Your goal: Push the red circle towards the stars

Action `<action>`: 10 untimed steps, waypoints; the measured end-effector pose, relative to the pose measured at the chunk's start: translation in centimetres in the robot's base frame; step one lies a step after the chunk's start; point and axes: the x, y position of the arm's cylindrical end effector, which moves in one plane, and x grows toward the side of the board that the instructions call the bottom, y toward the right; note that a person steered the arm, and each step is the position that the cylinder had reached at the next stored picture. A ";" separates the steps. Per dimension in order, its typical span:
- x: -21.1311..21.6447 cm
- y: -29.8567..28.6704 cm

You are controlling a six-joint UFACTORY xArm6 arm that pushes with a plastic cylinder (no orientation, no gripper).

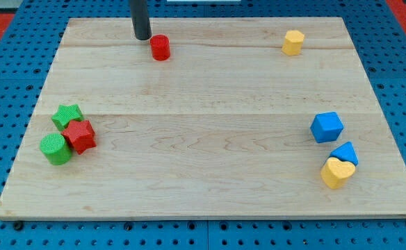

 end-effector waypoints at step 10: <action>8.6 -7.9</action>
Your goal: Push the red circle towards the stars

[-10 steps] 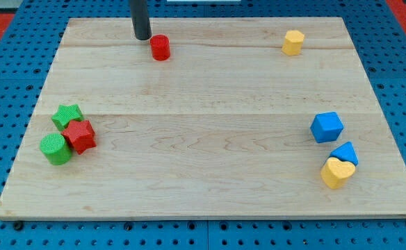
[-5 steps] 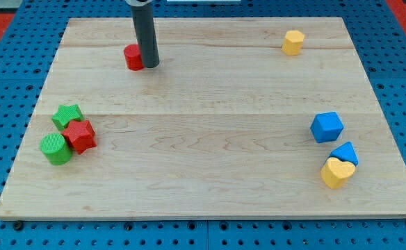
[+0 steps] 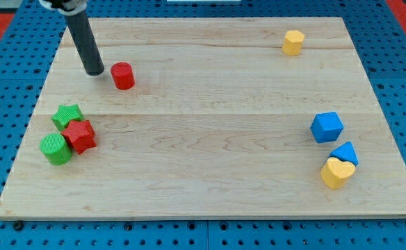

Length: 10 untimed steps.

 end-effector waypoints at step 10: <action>4.7 9.9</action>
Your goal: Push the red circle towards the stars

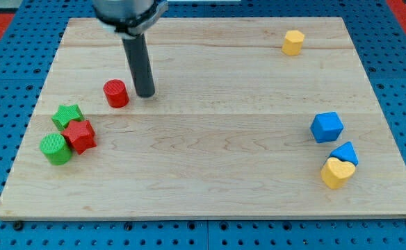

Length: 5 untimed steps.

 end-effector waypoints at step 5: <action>2.4 -3.4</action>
